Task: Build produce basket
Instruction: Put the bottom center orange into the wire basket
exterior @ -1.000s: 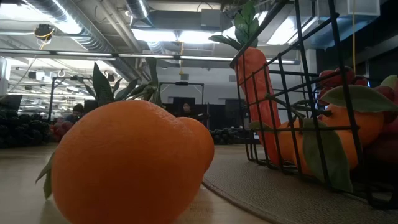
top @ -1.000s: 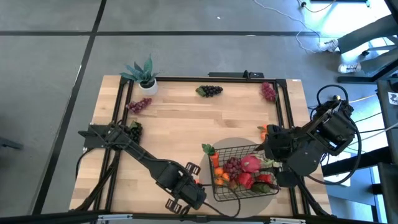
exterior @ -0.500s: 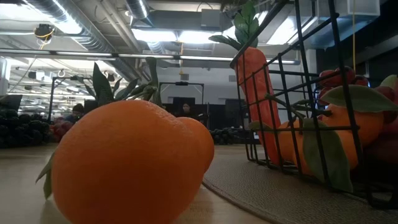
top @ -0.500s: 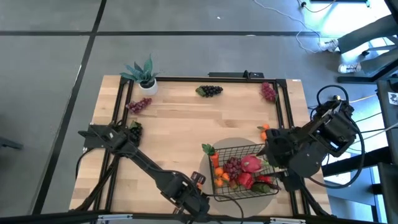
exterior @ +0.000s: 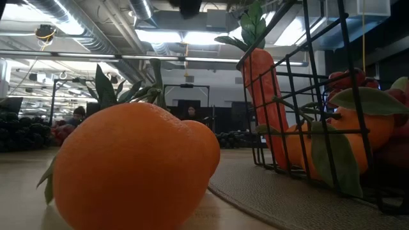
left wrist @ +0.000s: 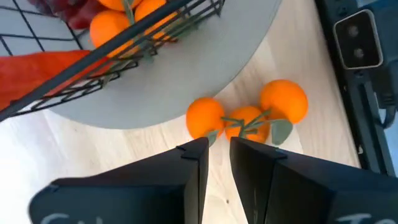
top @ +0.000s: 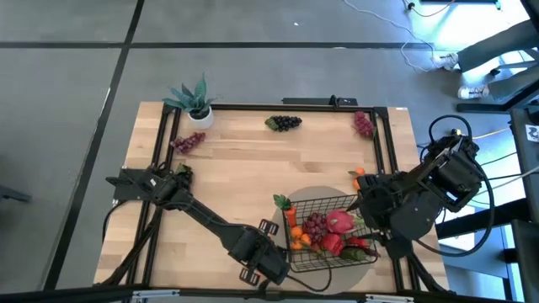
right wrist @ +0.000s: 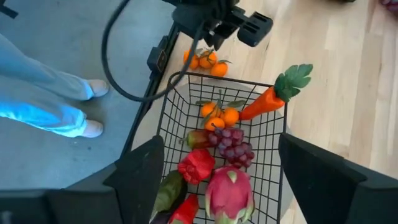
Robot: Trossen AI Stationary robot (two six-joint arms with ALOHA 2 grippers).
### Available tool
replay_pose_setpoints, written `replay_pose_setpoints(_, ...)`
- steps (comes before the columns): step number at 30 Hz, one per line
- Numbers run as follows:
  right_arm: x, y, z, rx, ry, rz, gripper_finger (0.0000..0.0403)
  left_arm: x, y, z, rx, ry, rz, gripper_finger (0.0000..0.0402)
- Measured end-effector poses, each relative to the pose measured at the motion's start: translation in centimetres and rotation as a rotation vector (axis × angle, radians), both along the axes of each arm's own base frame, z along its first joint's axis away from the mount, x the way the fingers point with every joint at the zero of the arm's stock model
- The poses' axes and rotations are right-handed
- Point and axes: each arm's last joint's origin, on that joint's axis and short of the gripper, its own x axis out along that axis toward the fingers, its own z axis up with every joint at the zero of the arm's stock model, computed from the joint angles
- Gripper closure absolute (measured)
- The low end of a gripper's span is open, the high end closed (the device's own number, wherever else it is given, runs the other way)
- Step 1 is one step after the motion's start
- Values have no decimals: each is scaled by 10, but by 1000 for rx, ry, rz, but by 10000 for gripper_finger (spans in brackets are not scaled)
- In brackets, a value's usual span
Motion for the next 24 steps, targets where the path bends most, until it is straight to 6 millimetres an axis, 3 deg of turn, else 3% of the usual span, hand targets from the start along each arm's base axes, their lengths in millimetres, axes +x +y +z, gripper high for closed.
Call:
replay_pose_setpoints(11,0,1,0,1,9,35,104,-3,0,-35,-23,103,-10,347)
replay_pose_setpoints(24,0,1,0,1,9,36,104,-1,-1,-36,-32,85,-24,347)
